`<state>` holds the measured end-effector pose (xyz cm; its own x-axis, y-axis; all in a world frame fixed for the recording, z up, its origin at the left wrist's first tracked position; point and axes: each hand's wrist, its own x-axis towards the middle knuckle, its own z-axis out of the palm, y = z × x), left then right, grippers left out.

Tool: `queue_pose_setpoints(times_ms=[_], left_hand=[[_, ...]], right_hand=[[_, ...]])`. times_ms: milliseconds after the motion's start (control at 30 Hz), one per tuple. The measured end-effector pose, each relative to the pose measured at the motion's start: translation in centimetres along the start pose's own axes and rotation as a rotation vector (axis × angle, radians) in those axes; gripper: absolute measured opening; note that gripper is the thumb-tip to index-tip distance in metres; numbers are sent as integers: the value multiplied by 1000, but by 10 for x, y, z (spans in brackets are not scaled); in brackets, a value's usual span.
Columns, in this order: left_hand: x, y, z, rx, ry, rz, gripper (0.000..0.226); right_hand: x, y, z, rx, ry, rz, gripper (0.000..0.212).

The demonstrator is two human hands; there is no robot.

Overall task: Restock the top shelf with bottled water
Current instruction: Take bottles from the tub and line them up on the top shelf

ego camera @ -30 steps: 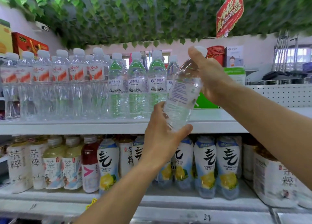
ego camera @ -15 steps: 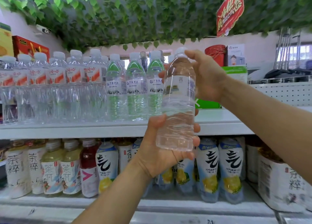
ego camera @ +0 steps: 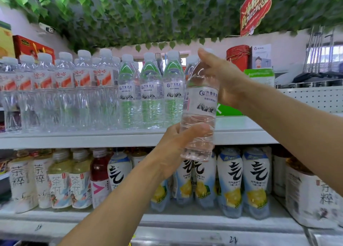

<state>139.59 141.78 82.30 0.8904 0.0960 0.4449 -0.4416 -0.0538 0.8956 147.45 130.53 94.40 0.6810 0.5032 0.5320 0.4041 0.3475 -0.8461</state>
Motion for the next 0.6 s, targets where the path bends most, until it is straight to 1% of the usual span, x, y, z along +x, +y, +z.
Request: queue_pose_setpoints(times_ms=[67, 133, 167, 200, 233, 267, 333, 400, 467, 600], left_hand=[[0, -5, -3, -146, -142, -9, 48], [-2, -5, -2, -206, -227, -15, 55], [-1, -5, -1, -197, -222, -15, 59], [0, -5, -1, -161, -184, -5, 64], [2, -3, -1, -93, -100, 16, 67], [4, 1, 0, 9, 18, 47, 68], [6, 8, -3, 245, 287, 140, 61], [8, 14, -12, 408, 501, 261, 44], [13, 20, -23, 528, 588, 330, 35], [31, 37, -35, 769, 597, 416, 41]], right_hand=[[-3, 2, -3, 10, -120, 42, 36], [-3, 6, -4, 41, -95, 23, 36], [-4, 6, -4, 51, -49, -6, 34], [-4, 4, -4, 44, 2, -43, 30], [-4, 0, -4, 21, 53, -85, 30], [-2, -5, -5, -13, 111, -129, 31], [6, -16, -11, -88, 223, -214, 32], [13, -25, -15, -155, 274, -283, 33], [21, -26, -17, -244, 295, -314, 35], [39, -10, -12, -344, 269, -286, 37]])
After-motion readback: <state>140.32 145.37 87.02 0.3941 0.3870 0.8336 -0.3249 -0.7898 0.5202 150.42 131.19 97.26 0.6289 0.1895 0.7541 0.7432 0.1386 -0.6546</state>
